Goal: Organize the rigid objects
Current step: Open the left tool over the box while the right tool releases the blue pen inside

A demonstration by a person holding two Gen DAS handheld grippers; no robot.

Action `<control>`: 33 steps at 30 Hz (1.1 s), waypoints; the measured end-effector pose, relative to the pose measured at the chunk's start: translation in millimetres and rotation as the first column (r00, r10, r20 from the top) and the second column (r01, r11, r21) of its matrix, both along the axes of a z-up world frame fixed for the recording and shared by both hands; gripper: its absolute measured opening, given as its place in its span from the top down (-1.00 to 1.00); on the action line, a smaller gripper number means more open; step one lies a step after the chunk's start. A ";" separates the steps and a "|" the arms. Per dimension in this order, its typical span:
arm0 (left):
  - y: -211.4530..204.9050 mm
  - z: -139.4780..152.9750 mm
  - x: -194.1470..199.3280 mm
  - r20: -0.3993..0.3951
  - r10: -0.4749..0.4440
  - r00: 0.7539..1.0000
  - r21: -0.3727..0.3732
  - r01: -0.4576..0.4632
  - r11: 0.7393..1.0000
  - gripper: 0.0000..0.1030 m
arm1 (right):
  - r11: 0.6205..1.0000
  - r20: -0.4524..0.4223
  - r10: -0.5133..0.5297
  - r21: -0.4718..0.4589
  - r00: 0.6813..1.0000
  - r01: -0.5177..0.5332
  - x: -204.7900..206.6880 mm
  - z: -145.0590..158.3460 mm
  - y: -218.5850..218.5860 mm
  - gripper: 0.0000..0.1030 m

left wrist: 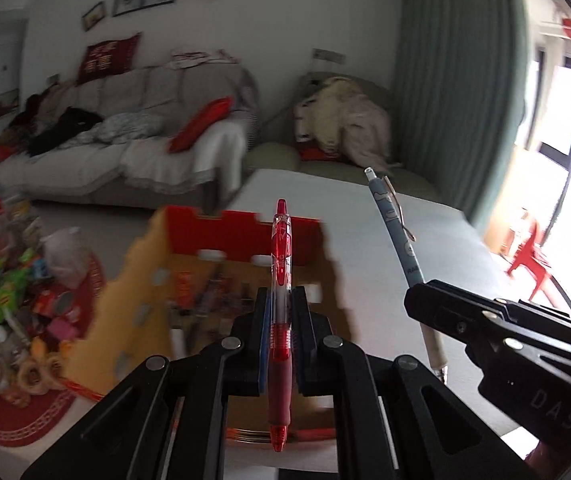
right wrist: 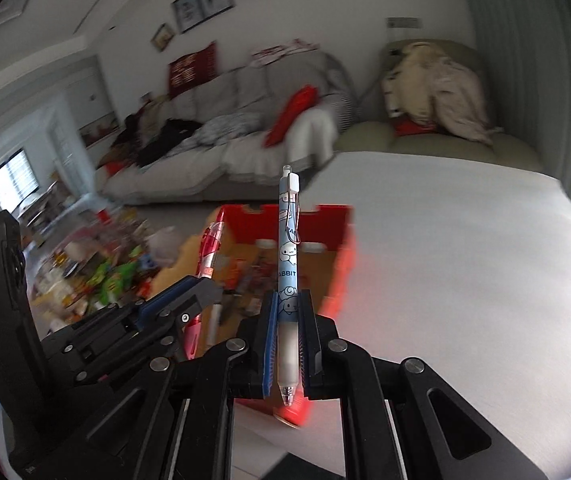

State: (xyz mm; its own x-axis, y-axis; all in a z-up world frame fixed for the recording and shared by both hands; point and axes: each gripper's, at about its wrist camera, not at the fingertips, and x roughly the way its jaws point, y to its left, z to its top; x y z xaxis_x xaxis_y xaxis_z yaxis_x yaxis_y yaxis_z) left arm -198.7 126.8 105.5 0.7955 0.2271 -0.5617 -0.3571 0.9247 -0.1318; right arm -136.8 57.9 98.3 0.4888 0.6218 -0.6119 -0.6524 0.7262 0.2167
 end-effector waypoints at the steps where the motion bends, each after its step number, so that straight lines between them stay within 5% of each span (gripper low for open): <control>1: 7.7 -2.5 0.3 -0.006 0.016 1.000 0.000 -0.016 1.000 0.80 | 1.000 -0.009 0.019 -0.002 1.000 -0.019 1.3 -2.8 10.5 0.80; 12: 62.3 -59.2 45.9 -0.210 0.063 0.976 -0.032 -0.071 0.997 0.78 | 0.990 -0.183 0.045 -0.125 0.982 -0.069 49.9 -68.9 79.7 0.79; 13: 64.3 -63.4 49.4 -0.223 0.067 0.973 -0.031 -0.076 0.997 0.65 | 0.987 -0.188 0.047 -0.140 0.981 -0.074 53.1 -72.9 78.9 0.79; 17: 72.8 -76.6 54.9 -0.293 0.124 0.948 -0.026 -0.137 0.990 -0.50 | 0.976 -0.179 0.032 -0.205 0.983 -0.069 61.0 -80.1 79.0 0.78; 19: 79.3 -79.0 52.4 -0.288 0.143 0.947 -0.039 -0.160 0.986 -0.63 | 0.973 -0.188 0.010 -0.226 0.982 -0.053 66.3 -79.7 76.0 0.54; 21: 85.1 -78.4 48.6 -0.291 0.186 0.938 -0.027 -0.202 0.979 -0.69 | 0.966 -0.174 -0.033 -0.259 0.984 -0.014 71.9 -75.8 71.9 -0.45; 24: 92.5 -72.0 40.7 -0.283 0.255 0.925 -0.022 -0.272 0.962 -0.84 | 0.985 -0.175 0.012 -0.166 0.984 -0.042 69.9 -61.8 61.2 -1.00; 27: 90.6 -59.6 28.2 -0.240 0.327 0.914 0.011 -0.334 0.942 -1.00 | 0.989 -0.074 0.033 -0.139 0.997 -0.043 54.2 -39.5 56.8 -1.00; 33: 85.6 -50.2 24.7 -0.286 0.249 0.925 -0.028 -0.267 0.963 -1.00 | 0.986 -0.063 0.045 -0.159 0.997 -0.055 43.3 -21.8 48.9 -1.00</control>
